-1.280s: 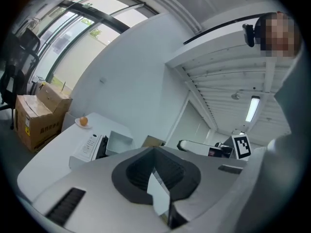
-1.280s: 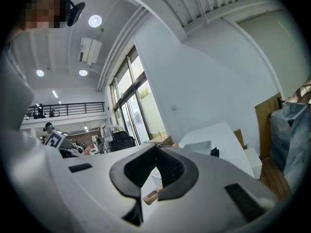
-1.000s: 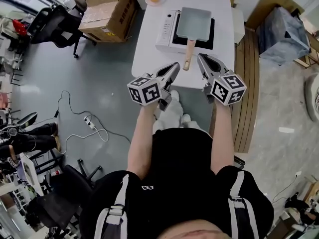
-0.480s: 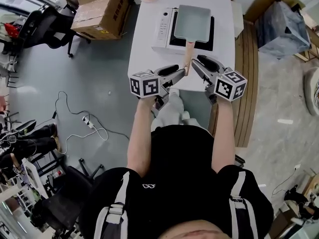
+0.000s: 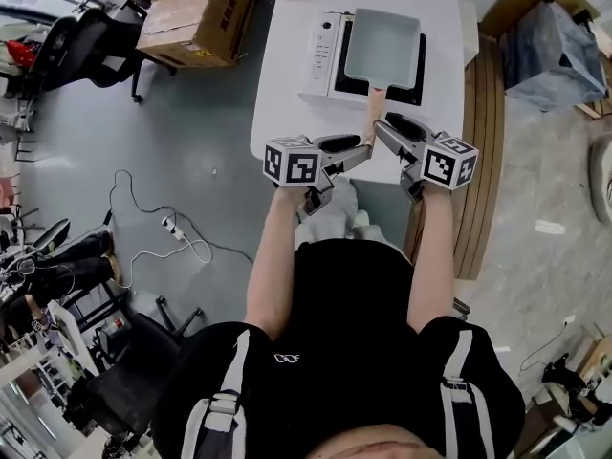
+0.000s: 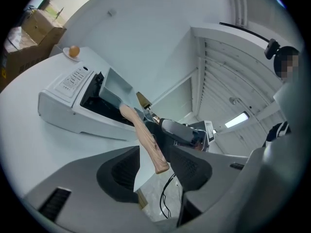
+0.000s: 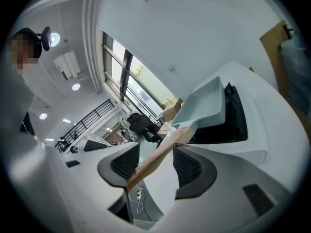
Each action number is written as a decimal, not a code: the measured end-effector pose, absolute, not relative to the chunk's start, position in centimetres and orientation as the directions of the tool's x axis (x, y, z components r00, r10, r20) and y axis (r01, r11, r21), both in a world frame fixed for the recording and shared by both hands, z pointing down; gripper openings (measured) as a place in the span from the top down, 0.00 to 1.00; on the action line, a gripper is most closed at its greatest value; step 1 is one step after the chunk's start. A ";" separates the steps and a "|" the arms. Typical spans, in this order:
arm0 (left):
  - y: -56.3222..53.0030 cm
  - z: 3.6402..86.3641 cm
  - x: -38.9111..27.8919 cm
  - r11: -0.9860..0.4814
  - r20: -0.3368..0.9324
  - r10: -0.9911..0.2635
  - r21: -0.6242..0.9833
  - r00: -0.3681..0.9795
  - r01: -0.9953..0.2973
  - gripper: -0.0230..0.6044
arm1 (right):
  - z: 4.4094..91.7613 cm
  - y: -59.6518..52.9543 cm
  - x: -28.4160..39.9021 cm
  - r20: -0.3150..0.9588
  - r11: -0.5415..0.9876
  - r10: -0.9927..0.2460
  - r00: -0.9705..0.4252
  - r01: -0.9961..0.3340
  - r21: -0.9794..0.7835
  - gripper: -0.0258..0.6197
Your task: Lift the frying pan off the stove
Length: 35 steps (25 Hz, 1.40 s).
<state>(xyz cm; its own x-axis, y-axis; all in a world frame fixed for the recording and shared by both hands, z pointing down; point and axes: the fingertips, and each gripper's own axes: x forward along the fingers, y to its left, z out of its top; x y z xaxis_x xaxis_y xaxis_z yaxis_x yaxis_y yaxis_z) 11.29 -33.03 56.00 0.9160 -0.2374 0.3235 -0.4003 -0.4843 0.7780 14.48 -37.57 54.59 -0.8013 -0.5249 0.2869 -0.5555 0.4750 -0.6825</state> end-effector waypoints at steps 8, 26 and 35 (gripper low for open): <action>-32.6 56.9 12.5 -0.495 0.298 -0.114 0.810 0.948 -0.314 0.63 | 56.6 -37.9 12.7 0.249 0.437 -0.451 -0.857 -0.455 -0.776 0.62; -32.2 56.5 12.8 -0.527 0.192 -0.054 0.828 0.980 -0.191 0.69 | 56.9 -38.5 11.3 0.116 0.414 -0.452 -0.885 -0.323 -0.851 0.65; -32.1 55.2 12.7 -0.551 0.133 -0.068 0.821 0.989 -0.148 0.68 | 55.7 -38.4 11.3 0.092 0.445 -0.467 -0.880 -0.323 -0.835 0.65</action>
<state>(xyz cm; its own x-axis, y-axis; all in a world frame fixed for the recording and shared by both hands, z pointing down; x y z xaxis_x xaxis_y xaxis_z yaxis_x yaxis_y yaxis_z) 12.71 -32.12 55.16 0.9888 -0.0682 0.1326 -0.1481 -0.5514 0.8210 11.29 -38.38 55.69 -0.8796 -0.4667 0.0922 -0.3235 0.4446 -0.8353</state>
